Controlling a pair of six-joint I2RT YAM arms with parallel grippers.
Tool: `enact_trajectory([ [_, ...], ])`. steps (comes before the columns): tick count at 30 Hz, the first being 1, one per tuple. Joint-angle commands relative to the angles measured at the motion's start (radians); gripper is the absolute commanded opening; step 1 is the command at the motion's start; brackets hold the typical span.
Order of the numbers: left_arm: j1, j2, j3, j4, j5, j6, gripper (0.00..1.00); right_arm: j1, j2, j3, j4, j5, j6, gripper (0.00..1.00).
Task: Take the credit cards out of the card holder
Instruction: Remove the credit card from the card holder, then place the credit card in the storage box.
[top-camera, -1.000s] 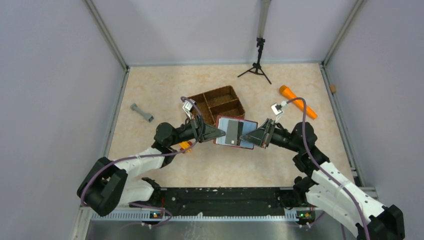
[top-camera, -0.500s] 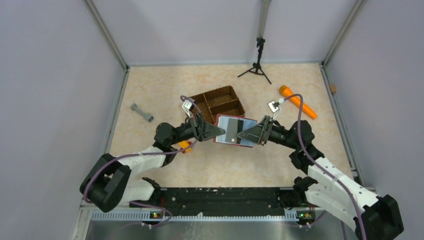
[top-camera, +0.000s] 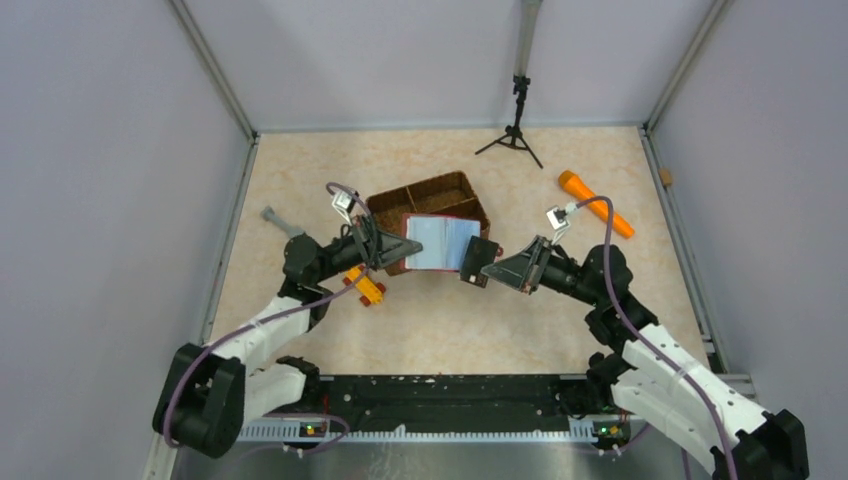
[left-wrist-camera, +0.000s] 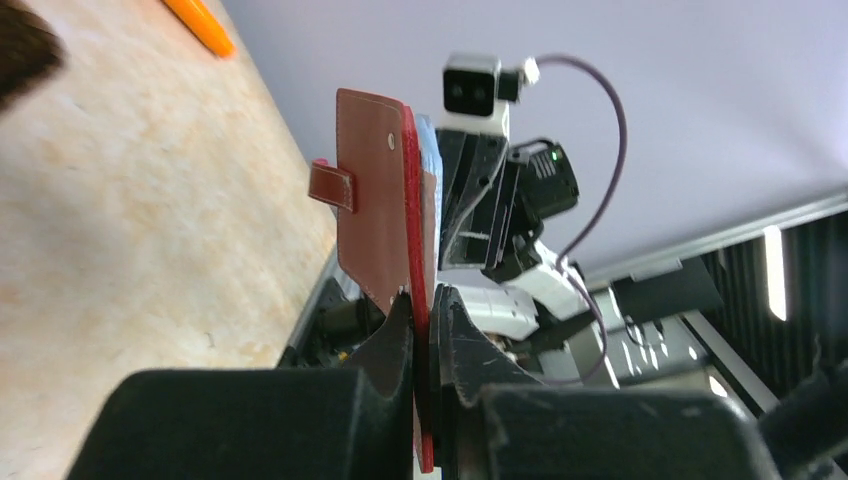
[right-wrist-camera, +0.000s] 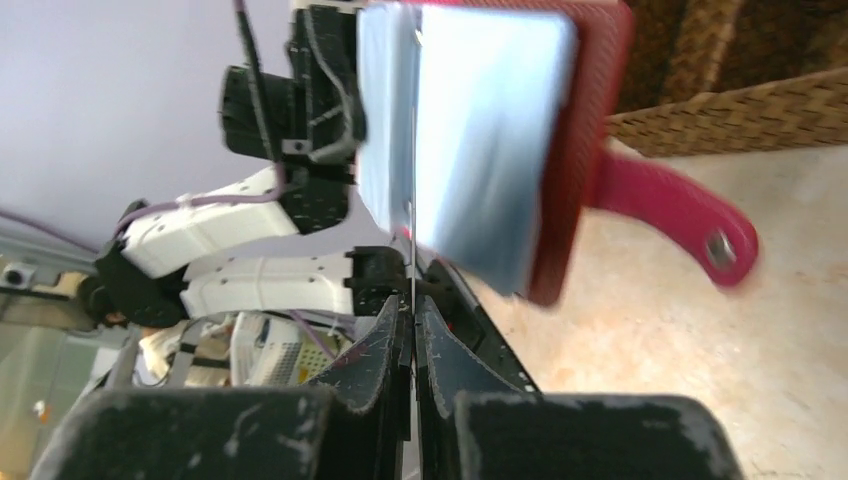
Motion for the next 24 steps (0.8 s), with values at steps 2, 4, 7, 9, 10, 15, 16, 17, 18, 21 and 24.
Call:
enact_trajectory([
  [2, 0.101, -0.176, 0.111, -0.513, 0.001, 0.257, 0.0, -0.007, -0.022, 0.072, -0.175, 0.128, -0.13, 0.01],
  [4, 0.139, -0.198, 0.16, -0.668, 0.001, 0.345, 0.0, -0.007, -0.005, 0.095, -0.217, 0.202, -0.156, 0.01],
  [7, 0.207, -0.228, 0.225, -0.82, -0.018, 0.433, 0.0, -0.007, 0.039, 0.125, -0.238, 0.316, -0.129, 0.0],
  [9, 0.248, -0.249, 0.265, -0.911, -0.043, 0.487, 0.0, -0.007, 0.081, 0.107, -0.144, 0.335, -0.043, 0.0],
  [10, 0.268, -0.261, 0.29, -0.961, -0.058, 0.518, 0.0, -0.006, 0.108, 0.096, -0.075, 0.331, 0.003, 0.0],
  [15, 0.35, -0.287, 0.411, -1.177, -0.106, 0.64, 0.0, 0.025, 0.284, 0.183, -0.036, 0.431, 0.172, 0.0],
  [16, 0.362, -0.29, 0.426, -1.205, -0.118, 0.655, 0.0, 0.039, 0.31, 0.212, -0.074, 0.476, 0.198, 0.0],
  [17, 0.372, -0.297, 0.439, -1.225, -0.127, 0.666, 0.0, 0.056, 0.329, 0.228, -0.094, 0.529, 0.23, 0.0],
  [18, 0.38, -0.304, 0.447, -1.241, -0.136, 0.676, 0.0, 0.072, 0.342, 0.235, -0.095, 0.591, 0.26, 0.0],
  [21, 0.383, -0.336, 0.462, -1.288, -0.185, 0.704, 0.0, 0.112, 0.378, 0.253, -0.08, 0.725, 0.316, 0.0],
  [24, 0.416, -0.374, 0.474, -1.329, -0.246, 0.734, 0.0, 0.137, 0.438, 0.317, -0.185, 0.817, 0.41, 0.0],
])
